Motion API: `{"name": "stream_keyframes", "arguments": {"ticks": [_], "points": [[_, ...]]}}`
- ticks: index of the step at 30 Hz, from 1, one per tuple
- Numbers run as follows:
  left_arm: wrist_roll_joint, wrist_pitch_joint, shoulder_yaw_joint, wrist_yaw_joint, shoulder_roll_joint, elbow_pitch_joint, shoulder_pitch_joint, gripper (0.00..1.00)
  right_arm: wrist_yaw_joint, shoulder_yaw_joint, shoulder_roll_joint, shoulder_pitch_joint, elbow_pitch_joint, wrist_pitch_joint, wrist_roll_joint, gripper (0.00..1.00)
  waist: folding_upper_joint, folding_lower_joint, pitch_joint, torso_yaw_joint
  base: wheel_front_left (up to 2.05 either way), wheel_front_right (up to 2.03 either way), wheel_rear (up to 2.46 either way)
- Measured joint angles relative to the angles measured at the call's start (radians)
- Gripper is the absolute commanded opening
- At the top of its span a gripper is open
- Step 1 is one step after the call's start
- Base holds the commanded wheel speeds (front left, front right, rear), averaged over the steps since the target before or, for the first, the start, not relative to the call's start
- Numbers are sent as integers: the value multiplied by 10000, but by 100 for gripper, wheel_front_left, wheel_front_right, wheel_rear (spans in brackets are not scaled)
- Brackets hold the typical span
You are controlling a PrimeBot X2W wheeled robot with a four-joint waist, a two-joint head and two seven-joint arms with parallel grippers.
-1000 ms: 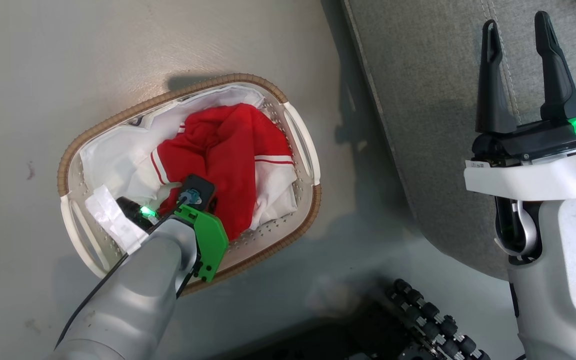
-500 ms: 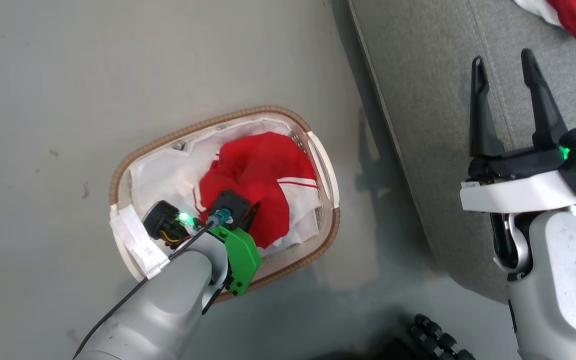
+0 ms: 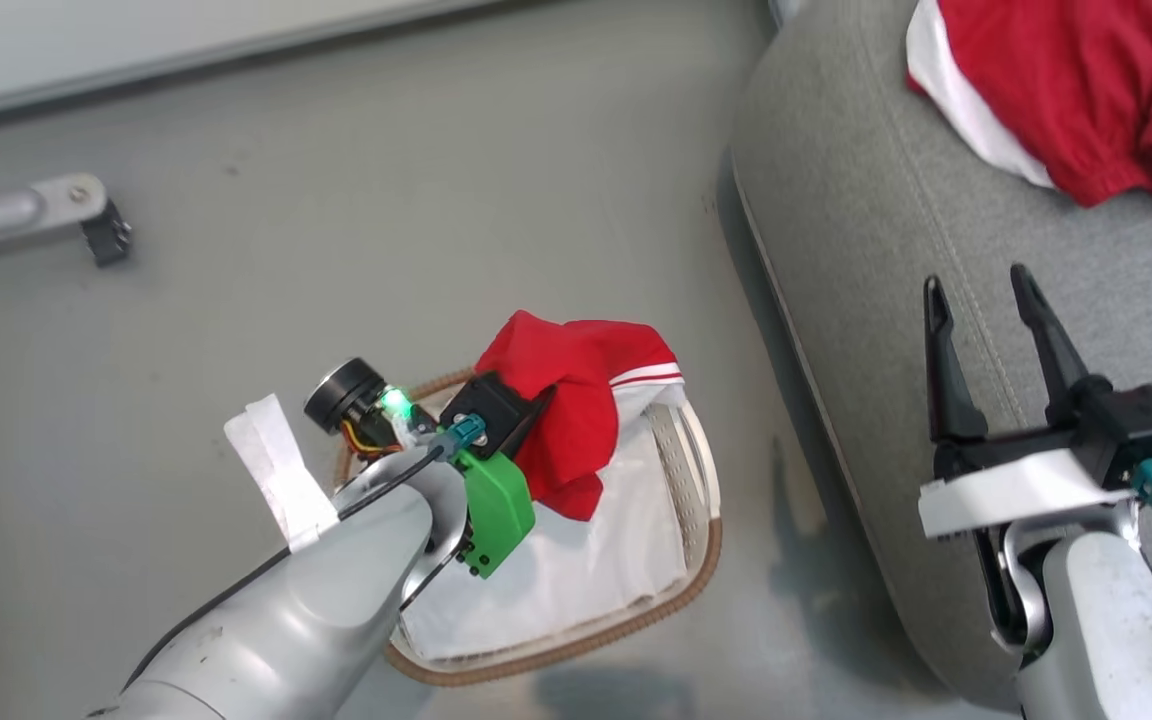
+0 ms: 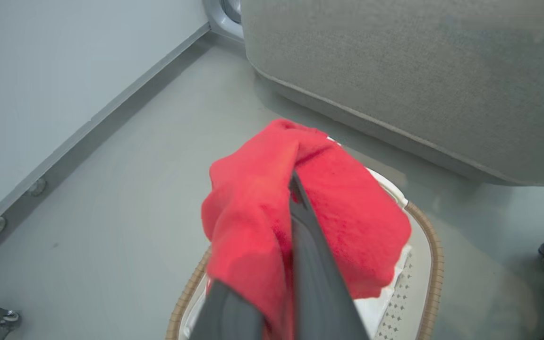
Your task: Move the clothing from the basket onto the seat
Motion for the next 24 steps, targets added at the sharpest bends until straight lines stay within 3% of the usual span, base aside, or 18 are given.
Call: {"name": "stream_keyframes", "arguments": {"ticks": [13, 24], "points": [[-196, 658, -84, -6, 635, -1712, -1276, 0, 0, 73, -2, 892, 652, 0, -128, 100, 0, 0, -2503, 588, 0, 0, 0], [-495, 1478, 307, 79, 909, -3108, -2305, 0, 0, 554, 0, 992, 1166, 0, -280, 100, 0, -1, -3647, 882, 0, 0, 0]]}}
